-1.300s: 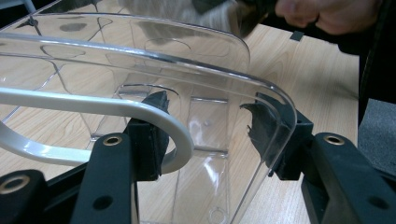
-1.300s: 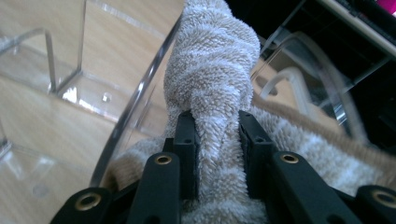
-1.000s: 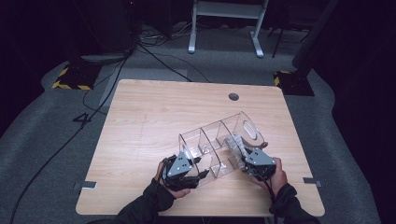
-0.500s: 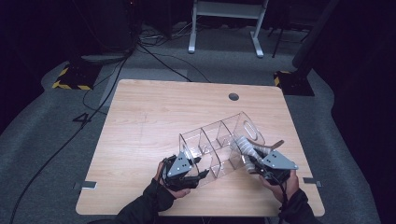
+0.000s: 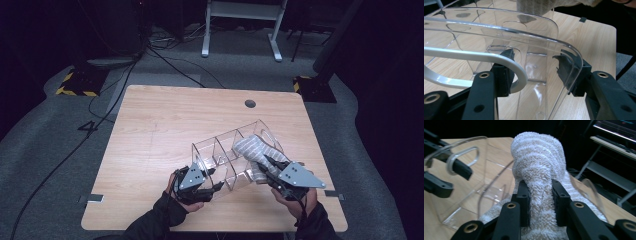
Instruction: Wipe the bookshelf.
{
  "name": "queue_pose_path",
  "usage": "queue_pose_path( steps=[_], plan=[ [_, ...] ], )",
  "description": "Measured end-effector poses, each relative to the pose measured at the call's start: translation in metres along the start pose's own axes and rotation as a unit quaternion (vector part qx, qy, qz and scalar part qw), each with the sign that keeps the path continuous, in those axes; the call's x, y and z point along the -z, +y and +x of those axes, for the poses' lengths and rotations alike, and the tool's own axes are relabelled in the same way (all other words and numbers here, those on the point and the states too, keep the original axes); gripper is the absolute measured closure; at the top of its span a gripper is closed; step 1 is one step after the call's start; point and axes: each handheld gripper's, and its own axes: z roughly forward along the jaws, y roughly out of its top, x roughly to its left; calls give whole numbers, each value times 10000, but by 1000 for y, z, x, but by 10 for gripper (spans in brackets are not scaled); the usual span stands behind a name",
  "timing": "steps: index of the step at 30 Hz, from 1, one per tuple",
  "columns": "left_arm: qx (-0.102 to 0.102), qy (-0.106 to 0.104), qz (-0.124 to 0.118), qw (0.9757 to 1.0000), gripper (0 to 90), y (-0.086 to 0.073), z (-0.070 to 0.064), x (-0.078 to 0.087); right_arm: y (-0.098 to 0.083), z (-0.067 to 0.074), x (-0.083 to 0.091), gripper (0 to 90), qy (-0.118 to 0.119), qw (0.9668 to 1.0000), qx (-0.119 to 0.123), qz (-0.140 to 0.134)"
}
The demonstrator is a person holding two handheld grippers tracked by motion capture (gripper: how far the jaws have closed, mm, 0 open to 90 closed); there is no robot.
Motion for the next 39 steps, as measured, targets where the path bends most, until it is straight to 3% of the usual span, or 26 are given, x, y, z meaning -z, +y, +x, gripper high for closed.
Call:
queue_pose_path(
  steps=[5, 8, 11, 17, 21, 25, 27, 29, 32, 36, 39],
  plan=[
    [-11, -17, -4, 10000, 478, 0, 1, 0, -1, 18, -18, 723, 297, 9991, 228, 190],
    [6, -7, -6, 10000, 478, 0, 0, 0, -18, 24, -37, 721, 385, 9983, 136, 412],
    [-3, -8, -5, 10000, 478, 0, 0, 0, -34, 29, -48, 719, 329, 9976, 201, 568],
    [10, -8, 4, 10000, 477, 0, 1, -1, -60, 40, -67, 719, 335, 9926, 438, 1083],
    [10, -9, 11, 10000, 477, 0, 1, -1, -78, 44, -78, 721, 467, 9889, 370, 1361],
    [9, -9, 4, 10000, 478, 0, 1, -1, -76, 41, -78, 722, 539, 9892, 166, 1353],
    [6, -24, 14, 10000, 478, 0, 1, -1, -72, 42, -77, 722, 496, 9893, 281, 1340],
    [8, -25, 19, 10000, 478, 1, 1, -1, -55, 39, -71, 722, 414, 9936, 250, 1025],
    [1, -30, 28, 10000, 478, 1, 1, -1, -43, 36, -66, 721, 310, 9958, 263, 825],
    [-4, -33, 28, 10000, 478, 1, 1, -1, -22, 27, -59, 720, 121, 9980, 291, 542],
    [-6, -38, 26, 10000, 478, 1, 1, -1, -14, 25, -59, 720, 13, 9981, 390, 481]
  ],
)
